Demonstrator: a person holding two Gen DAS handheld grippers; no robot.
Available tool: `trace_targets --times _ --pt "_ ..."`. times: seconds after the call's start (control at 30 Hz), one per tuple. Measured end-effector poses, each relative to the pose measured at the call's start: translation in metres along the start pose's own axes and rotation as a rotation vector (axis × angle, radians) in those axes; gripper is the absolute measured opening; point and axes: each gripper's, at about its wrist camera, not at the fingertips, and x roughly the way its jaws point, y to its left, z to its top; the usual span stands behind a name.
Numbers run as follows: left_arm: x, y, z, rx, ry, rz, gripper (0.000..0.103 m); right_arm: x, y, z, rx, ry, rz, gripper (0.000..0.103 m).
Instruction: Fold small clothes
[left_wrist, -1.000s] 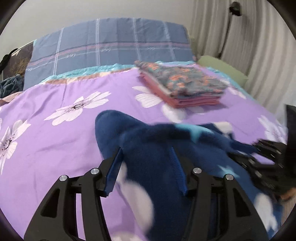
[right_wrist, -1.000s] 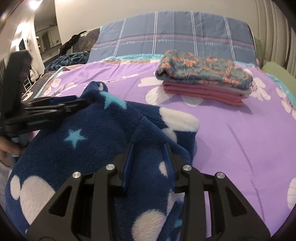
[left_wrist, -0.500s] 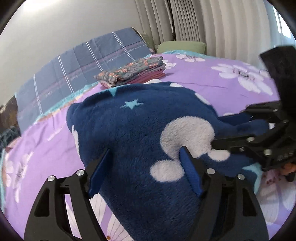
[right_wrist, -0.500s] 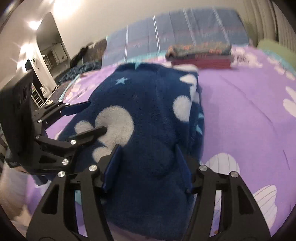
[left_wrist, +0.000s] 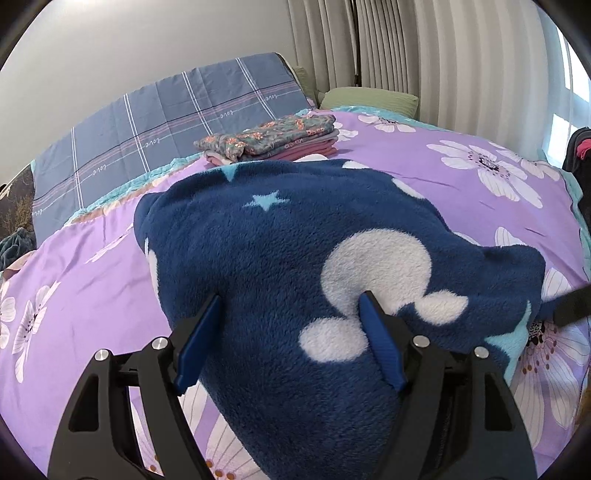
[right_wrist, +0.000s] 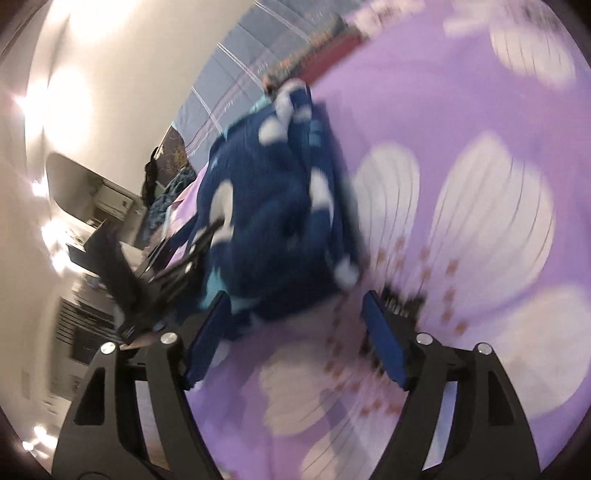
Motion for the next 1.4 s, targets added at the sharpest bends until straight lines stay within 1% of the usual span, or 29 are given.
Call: trace_targets --times 0.07,0.1,0.13,0.2,0.33,0.43,0.57,0.67,0.8,0.87,0.93,1.0,1.1,1.17,1.23,1.33,1.4 --pt "0.000 0.001 0.000 -0.002 -0.001 0.001 0.075 0.008 0.000 -0.004 0.024 0.039 0.020 0.081" --pt "0.000 0.000 0.001 -0.002 0.000 0.002 0.075 0.012 0.004 -0.008 0.022 0.044 0.007 0.081" --pt "-0.001 0.000 0.000 -0.005 0.000 0.004 0.075 0.014 0.007 -0.009 0.023 0.040 -0.023 0.081" --pt "-0.001 0.000 0.000 -0.009 -0.002 0.007 0.075 0.017 0.010 -0.008 0.046 0.023 -0.049 0.082" --pt "-0.001 0.000 -0.001 -0.015 -0.006 0.007 0.075 0.023 0.014 -0.004 0.092 0.002 -0.056 0.088" --pt "-0.001 0.001 -0.002 -0.017 -0.009 0.004 0.075 0.026 0.011 -0.001 0.139 -0.009 -0.058 0.090" --pt "-0.001 0.000 -0.002 -0.015 -0.013 0.002 0.075 0.034 0.009 0.003 0.233 -0.010 -0.038 0.092" --pt "-0.001 0.000 -0.003 -0.018 -0.020 0.000 0.075 0.047 0.005 0.007 0.349 0.015 0.014 0.094" --pt "-0.002 0.000 -0.005 -0.029 -0.036 0.002 0.075 0.056 0.003 0.014 0.444 -0.044 0.013 0.096" --pt "-0.002 0.000 -0.005 -0.032 -0.039 0.003 0.075 0.060 0.004 0.017 0.472 -0.074 -0.004 0.098" --pt "-0.002 -0.001 -0.005 -0.032 -0.040 0.003 0.075 0.063 0.010 0.019 0.466 -0.092 -0.024 0.101" --pt "-0.002 -0.001 -0.005 -0.033 -0.041 0.003 0.075 0.068 0.016 0.020 0.455 -0.114 -0.053 0.101" --pt "-0.002 -0.002 -0.004 -0.035 -0.041 0.005 0.075 0.077 0.026 0.022 0.407 -0.163 -0.111 0.101" --pt "-0.002 -0.001 -0.004 -0.039 -0.042 0.004 0.075 0.075 0.025 0.022 0.385 -0.187 -0.138 0.101" --pt "-0.003 -0.001 -0.004 -0.042 -0.042 0.005 0.075 0.075 0.028 0.021 0.337 -0.197 -0.166 0.101" --pt "-0.005 0.001 -0.005 -0.056 -0.060 -0.005 0.077 0.075 0.028 0.021 0.273 -0.195 -0.174 0.094" --pt "-0.009 0.006 -0.007 -0.078 -0.093 -0.028 0.081 0.074 0.026 0.020 0.258 -0.188 -0.159 0.090"
